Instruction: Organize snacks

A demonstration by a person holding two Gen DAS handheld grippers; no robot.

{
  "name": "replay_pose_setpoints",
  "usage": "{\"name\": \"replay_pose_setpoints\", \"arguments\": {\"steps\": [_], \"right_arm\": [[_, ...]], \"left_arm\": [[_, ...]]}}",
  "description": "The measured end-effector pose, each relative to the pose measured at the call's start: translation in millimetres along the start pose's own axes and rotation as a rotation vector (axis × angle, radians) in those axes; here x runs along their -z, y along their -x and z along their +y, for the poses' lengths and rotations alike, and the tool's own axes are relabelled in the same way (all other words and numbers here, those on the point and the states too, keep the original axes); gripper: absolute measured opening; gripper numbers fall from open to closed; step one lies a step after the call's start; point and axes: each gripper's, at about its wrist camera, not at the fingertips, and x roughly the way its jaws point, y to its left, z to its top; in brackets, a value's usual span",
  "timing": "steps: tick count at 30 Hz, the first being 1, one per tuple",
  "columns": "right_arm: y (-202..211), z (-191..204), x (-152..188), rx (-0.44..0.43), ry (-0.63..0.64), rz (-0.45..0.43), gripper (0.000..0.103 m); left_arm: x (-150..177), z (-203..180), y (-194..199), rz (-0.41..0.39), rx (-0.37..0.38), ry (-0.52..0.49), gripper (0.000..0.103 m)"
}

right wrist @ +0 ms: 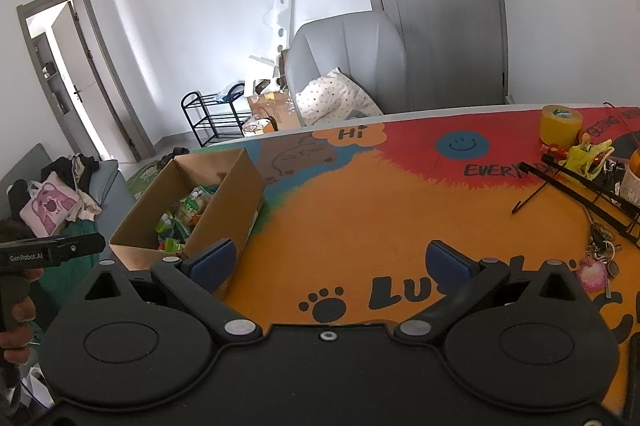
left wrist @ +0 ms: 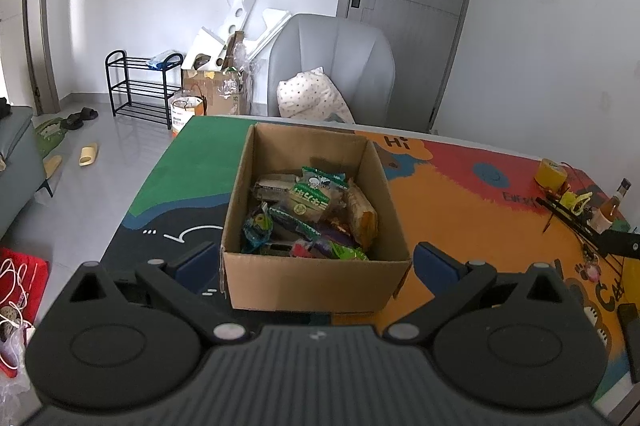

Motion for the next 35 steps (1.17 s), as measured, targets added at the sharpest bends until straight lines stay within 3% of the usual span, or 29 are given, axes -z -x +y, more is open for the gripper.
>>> {"name": "replay_pose_setpoints", "arguments": {"steps": [35], "right_arm": [[-2,19,15,-0.042,0.040,0.035,0.103]], "left_arm": [[14,-16,5,0.000,0.042,-0.042,0.103]]}}
